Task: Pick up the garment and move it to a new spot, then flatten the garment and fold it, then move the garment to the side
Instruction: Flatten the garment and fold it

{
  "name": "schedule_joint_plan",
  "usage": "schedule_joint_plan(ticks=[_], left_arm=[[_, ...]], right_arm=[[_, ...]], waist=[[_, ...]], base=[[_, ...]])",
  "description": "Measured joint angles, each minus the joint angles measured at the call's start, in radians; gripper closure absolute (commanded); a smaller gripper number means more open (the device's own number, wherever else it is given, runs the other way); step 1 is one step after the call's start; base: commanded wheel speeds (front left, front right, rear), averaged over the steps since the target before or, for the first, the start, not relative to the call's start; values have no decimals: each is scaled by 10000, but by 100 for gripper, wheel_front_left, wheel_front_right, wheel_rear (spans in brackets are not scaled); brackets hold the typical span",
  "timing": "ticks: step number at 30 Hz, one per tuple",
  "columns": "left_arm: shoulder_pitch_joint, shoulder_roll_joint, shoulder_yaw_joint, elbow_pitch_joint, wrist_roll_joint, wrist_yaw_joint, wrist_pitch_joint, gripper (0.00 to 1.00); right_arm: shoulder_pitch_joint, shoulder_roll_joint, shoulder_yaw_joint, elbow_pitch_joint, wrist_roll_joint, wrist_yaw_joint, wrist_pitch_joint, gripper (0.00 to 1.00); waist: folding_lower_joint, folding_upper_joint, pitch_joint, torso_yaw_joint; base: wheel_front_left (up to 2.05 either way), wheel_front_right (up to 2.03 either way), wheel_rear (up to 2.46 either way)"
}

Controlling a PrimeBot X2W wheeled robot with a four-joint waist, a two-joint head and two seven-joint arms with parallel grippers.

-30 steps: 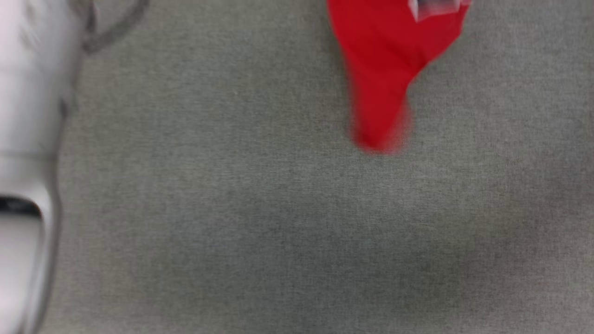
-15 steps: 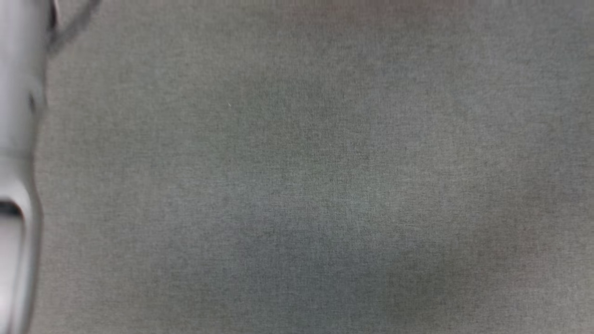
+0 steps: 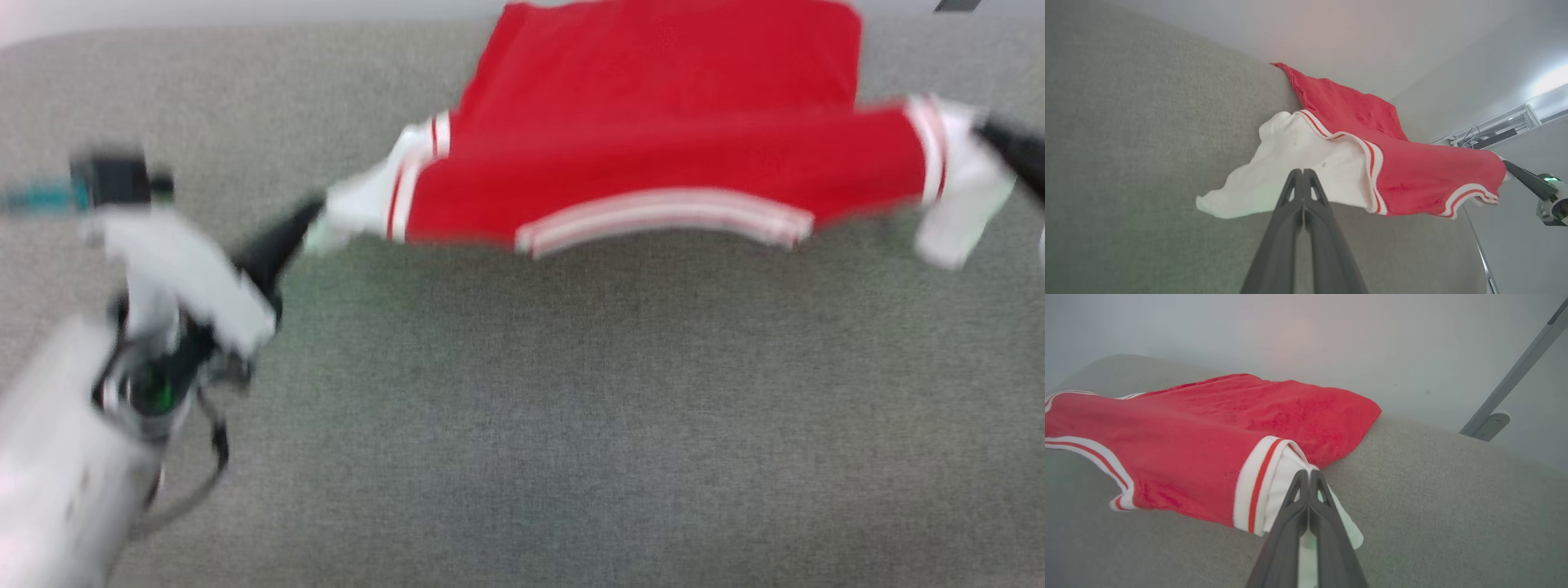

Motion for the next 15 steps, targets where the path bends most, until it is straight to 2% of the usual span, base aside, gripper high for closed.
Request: schedule_joint_plan(ticks=[7,15], left_arm=[[3185,938,-88,-2219,-566,259,-171,100],[5726,2142,-466,-4773,-543,1034,-211,100]], right_arm=[[1970,-431,320,-794,213,0,-280,100],[3417,-1028,529,-1599,42,0,-161,100]], waist=[[0,0,-594,-57],[0,1,-902,41]], base=[[0,0,0],[0,0,0]])
